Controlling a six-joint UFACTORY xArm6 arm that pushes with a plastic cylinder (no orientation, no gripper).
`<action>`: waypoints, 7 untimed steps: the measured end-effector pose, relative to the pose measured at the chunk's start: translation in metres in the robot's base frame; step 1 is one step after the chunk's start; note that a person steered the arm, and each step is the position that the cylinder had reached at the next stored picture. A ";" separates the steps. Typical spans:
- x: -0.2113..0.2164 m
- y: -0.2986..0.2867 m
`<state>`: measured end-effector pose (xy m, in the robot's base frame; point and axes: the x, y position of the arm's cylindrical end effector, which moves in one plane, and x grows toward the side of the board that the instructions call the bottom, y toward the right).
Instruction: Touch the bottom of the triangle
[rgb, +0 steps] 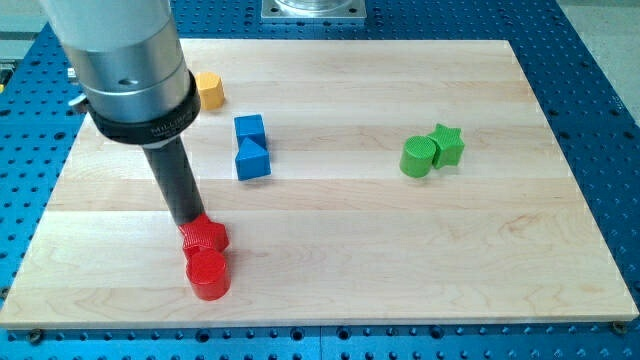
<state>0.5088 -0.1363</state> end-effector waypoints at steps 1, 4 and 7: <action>-0.033 0.017; -0.055 0.024; -0.059 0.010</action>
<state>0.4494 -0.1263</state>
